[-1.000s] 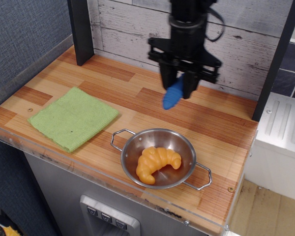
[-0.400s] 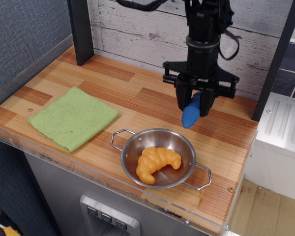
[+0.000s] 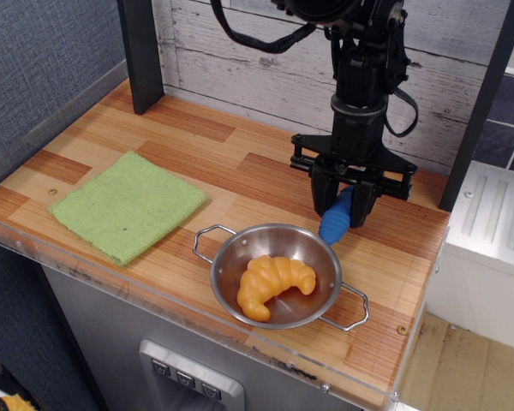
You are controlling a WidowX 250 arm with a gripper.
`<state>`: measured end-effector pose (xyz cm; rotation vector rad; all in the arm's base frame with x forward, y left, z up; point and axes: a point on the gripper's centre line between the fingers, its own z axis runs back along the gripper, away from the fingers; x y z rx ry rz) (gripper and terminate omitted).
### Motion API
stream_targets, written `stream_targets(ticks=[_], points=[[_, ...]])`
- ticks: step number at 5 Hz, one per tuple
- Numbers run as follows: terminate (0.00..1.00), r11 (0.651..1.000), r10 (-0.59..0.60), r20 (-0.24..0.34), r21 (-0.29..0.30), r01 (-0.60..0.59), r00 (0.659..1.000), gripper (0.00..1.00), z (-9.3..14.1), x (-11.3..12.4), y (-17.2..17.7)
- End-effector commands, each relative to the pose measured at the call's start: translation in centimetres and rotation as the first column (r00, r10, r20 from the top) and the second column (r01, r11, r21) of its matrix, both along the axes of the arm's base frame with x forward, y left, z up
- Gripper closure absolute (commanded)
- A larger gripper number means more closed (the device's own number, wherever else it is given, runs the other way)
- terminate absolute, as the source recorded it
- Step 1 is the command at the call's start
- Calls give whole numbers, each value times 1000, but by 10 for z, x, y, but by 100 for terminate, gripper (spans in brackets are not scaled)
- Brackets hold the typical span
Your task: PICK UP THE SPOON AND PUT ANOTHER SIDE OF THE TABLE
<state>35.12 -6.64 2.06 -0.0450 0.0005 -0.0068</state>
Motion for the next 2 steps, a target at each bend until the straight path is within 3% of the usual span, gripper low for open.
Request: stream_targets(ticks=[1,2], points=[[0,994,-107,20,16,107,994,0,20,-3,2],[0,995,-96,76,9,96,992,0,48,-7,7]])
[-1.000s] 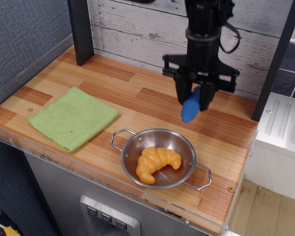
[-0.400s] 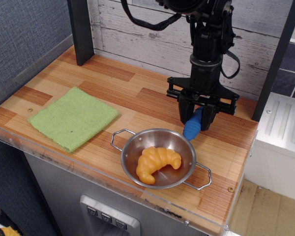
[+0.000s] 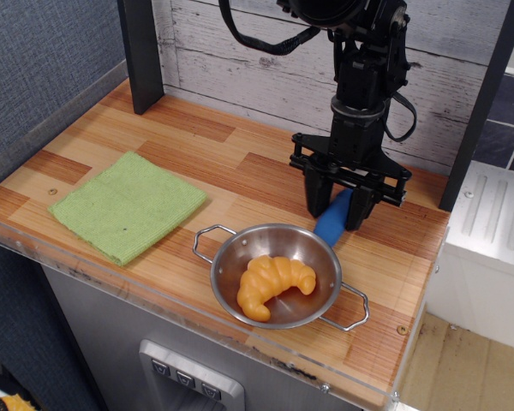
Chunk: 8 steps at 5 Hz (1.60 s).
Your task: PICK UP THE SPOON AND PUT ANOTHER SIDE OF THE TABLE
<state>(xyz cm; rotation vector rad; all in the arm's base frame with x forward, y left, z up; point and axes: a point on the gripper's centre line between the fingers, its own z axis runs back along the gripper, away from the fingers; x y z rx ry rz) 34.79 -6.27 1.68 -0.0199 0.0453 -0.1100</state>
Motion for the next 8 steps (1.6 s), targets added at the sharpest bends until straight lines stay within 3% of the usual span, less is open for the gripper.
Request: stream_targets(ticks=[1,2,3,4,6,7,8], points=[[0,996,55,169,-72,-43,984,0,85,-11,17],[0,995,83,230,-64,-70,970,0,134,-35,61],[0,999,48,156,8,-49,987,0,150,-50,105],[0,995,97,91,-4,-97,991,0,140,-67,145],[0,989,145,70,-12,-144,987,0,128,-83,180],[0,998,56,184,11,-59,981,0,121,-74,170],[0,996,82,202,21,-88,976,0,107,-62,165]])
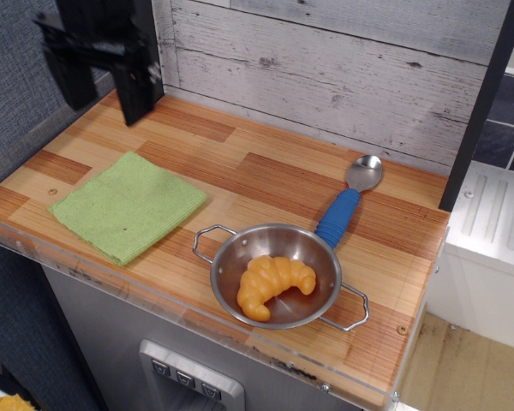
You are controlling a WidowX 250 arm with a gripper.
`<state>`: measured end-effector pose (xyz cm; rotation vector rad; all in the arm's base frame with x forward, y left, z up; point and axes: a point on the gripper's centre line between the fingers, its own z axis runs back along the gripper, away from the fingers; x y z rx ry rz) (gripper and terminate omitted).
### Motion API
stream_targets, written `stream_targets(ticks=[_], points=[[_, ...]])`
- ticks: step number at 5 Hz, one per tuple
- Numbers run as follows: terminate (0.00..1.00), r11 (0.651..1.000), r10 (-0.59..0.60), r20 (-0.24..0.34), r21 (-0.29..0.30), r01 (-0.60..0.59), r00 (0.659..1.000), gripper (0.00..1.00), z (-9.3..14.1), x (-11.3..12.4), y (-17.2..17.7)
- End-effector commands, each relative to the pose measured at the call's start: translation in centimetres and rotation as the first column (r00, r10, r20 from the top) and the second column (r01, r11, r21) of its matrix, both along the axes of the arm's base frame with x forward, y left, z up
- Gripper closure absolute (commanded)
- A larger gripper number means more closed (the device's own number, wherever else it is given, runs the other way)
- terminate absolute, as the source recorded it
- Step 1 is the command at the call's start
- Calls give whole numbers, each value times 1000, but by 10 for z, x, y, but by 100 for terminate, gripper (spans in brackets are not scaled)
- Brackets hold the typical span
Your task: PICK UP THE SPOON AND PUT ANOTHER SIDE OF THE TABLE
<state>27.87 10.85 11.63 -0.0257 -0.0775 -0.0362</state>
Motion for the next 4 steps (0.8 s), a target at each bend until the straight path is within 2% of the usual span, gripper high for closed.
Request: stream_targets(ticks=[1,2,3,4], points=[[0,998,23,67,60,-27,997,0,-5,15,-8],[0,994,80,57,70,-84,995,0,-9,15,-11],[0,994,80,57,70,-84,995,0,-9,15,-11],[100,994,80,57,70,-84,995,0,-9,15,-11]])
